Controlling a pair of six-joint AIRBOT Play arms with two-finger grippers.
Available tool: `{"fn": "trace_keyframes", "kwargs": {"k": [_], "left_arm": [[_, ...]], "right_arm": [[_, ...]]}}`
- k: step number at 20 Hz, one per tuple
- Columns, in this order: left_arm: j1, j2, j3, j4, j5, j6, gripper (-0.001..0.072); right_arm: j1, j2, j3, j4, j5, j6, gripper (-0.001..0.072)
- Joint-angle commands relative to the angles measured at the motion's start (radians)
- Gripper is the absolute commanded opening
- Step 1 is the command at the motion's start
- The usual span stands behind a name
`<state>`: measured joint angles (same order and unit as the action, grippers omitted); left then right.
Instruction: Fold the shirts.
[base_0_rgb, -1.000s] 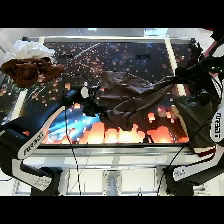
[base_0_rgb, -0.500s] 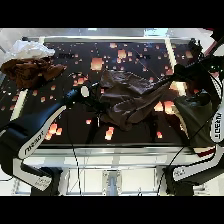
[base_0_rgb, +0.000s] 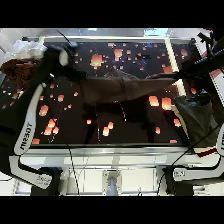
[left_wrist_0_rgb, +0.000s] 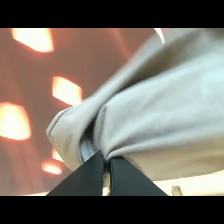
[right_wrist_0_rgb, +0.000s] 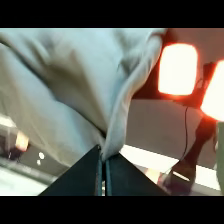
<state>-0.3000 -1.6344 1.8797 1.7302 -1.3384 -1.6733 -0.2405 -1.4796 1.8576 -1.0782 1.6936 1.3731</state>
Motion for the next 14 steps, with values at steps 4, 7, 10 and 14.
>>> {"fn": "trace_keyframes", "kwargs": {"k": [4, 7, 10, 14], "left_arm": [[0.037, 0.006, 0.135, -0.009, -0.094, 0.034, 0.0012], [0.037, -0.015, 0.043, -0.055, -0.129, 0.079, 0.0011], [0.037, -0.063, -0.013, -0.050, -0.146, 0.095, 0.0011], [0.037, -0.120, -0.020, -0.051, -0.098, 0.092, 0.0012]], "right_arm": [[0.179, 0.119, -0.036, -0.030, 0.104, -0.007, 0.0024], [0.322, 0.118, -0.122, -0.107, -0.014, -0.004, 0.0023], [0.408, 0.115, -0.252, -0.167, -0.163, -0.003, 0.0023], [0.407, 0.114, -0.408, -0.249, -0.295, 0.045, 0.0023]]}}
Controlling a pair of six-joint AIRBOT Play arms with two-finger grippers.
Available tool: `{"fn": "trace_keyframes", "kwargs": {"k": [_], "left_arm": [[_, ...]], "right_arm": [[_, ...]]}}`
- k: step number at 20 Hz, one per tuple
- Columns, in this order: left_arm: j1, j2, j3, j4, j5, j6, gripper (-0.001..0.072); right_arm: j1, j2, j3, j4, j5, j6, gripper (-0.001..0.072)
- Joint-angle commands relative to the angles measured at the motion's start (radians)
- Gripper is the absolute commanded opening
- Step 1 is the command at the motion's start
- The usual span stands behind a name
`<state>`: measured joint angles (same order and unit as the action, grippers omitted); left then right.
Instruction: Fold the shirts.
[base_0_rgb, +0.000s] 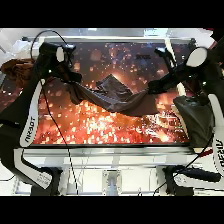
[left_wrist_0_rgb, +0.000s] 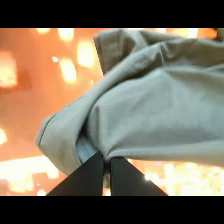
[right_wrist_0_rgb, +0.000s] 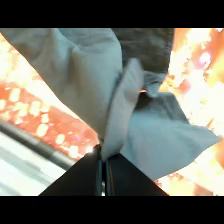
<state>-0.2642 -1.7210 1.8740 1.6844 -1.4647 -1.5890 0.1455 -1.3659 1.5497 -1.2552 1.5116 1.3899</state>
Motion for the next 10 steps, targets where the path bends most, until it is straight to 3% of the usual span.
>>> {"fn": "trace_keyframes", "kwargs": {"k": [1, 5, 10], "left_arm": [[0.001, -0.037, -0.014, -0.005, 0.054, 0.007, 0.0011], [0.001, -0.041, -0.014, -0.004, 0.153, 0.007, 0.0011], [0.001, -0.069, -0.015, 0.000, 0.121, 0.007, 0.0011]], "right_arm": [[0.020, 0.001, -0.128, -0.087, -0.122, 0.028, 0.0023], [0.021, 0.001, -0.278, -0.104, -0.127, 0.028, 0.0022], [0.021, 0.001, -0.501, -0.087, -0.151, 0.028, 0.0022]]}}
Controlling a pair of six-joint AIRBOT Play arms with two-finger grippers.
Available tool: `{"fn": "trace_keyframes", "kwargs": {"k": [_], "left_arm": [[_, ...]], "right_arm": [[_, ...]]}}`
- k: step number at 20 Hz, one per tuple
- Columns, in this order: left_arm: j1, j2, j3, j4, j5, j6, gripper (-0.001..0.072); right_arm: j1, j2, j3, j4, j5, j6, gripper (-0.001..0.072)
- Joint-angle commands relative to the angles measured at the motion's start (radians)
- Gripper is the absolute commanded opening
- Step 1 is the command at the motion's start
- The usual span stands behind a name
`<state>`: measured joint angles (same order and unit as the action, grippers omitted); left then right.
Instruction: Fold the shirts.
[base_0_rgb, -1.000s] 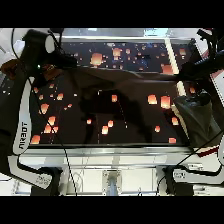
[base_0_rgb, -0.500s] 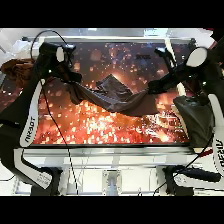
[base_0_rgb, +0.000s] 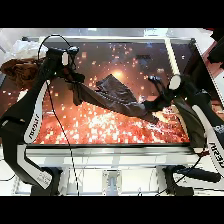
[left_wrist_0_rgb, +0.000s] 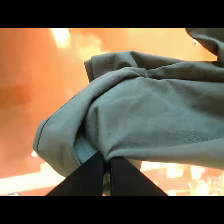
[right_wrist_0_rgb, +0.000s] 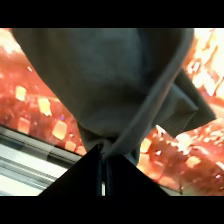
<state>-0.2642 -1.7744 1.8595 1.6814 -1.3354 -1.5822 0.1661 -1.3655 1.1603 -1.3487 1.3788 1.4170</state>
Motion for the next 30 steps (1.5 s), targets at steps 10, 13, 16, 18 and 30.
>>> {"fn": "trace_keyframes", "kwargs": {"k": [10, 13, 16, 18, 30], "left_arm": [[0.002, -0.040, 0.031, 0.047, -0.149, -0.017, 0.0026], [0.002, -0.037, 0.130, 0.043, -0.147, -0.018, 0.0445], [0.002, -0.011, 0.189, 0.049, -0.116, -0.018, 0.0453], [0.002, 0.002, 0.189, 0.069, -0.110, -0.018, 0.0454], [0.002, 0.002, 0.160, 0.103, -0.039, -0.026, 0.0453]], "right_arm": [[0.001, 0.027, -0.119, 0.233, -0.010, -0.056, 0.0322], [0.000, 0.058, 0.021, 0.231, 0.022, -0.055, 0.0321], [0.001, 0.063, 0.125, 0.163, -0.159, -0.056, 0.0320], [0.001, 0.055, 0.126, 0.110, -0.458, -0.055, 0.0317], [-0.094, -0.373, 0.231, 0.281, -0.291, -0.065, 0.0309]]}}
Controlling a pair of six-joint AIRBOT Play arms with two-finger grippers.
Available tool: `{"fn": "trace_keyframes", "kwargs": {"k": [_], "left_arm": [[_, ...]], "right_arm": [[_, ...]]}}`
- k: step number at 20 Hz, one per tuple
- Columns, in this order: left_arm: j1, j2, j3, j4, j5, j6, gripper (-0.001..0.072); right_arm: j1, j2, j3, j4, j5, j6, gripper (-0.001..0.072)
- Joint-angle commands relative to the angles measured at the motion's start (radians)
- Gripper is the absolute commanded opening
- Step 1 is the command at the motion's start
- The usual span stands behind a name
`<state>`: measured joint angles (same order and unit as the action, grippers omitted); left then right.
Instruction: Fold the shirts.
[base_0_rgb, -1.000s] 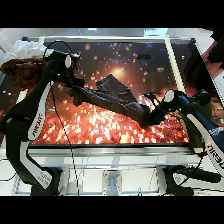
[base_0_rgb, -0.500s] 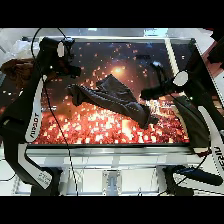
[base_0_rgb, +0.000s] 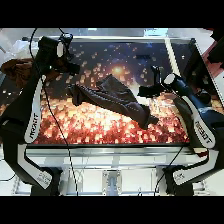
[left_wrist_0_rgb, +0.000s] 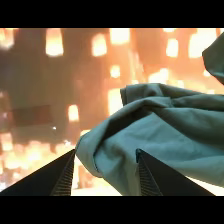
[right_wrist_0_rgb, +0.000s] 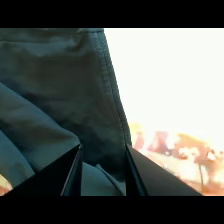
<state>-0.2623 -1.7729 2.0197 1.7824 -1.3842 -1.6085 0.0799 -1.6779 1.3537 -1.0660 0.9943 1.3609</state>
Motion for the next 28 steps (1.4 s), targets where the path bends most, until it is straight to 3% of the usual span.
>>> {"fn": "trace_keyframes", "kwargs": {"k": [1, 3, 5, 13, 20, 25, 26, 27, 28], "left_arm": [[0.000, 0.000, -0.001, 0.002, -0.004, 0.000, 0.0453], [0.000, 0.000, -0.001, 0.003, -0.016, 0.001, 0.0452], [0.001, 0.000, -0.001, 0.002, -0.003, 0.001, 0.0453], [0.000, -0.045, -0.011, 0.002, -0.022, 0.000, 0.0453], [0.001, -0.061, -0.011, 0.010, -0.015, -0.005, 0.0453], [0.001, -0.061, -0.011, 0.018, -0.016, -0.004, 0.0453], [0.001, -0.061, -0.011, 0.018, -0.016, -0.004, 0.0453], [0.001, -0.061, -0.011, 0.018, -0.016, -0.004, 0.0453], [0.001, -0.061, -0.011, 0.018, -0.018, -0.004, 0.0453]], "right_arm": [[-0.008, -0.060, 0.048, -0.055, 0.130, -0.009, 0.0309], [-0.013, -0.060, 0.079, -0.166, 0.227, -0.007, 0.0309], [-0.016, -0.060, 0.095, -0.166, 0.251, -0.008, 0.0309], [-0.016, -0.075, 0.096, -0.029, 0.065, -0.024, 0.0309], [-0.012, -0.183, 0.103, 0.114, 0.119, -0.061, 0.0308], [-0.010, -0.256, 0.227, 0.158, 0.156, -0.054, 0.0307], [-0.010, -0.265, 0.247, 0.158, 0.156, -0.044, 0.0298], [-0.011, -0.272, 0.263, 0.153, 0.162, -0.044, 0.0206], [-0.011, -0.275, 0.274, 0.146, 0.174, -0.044, 0.0190]]}}
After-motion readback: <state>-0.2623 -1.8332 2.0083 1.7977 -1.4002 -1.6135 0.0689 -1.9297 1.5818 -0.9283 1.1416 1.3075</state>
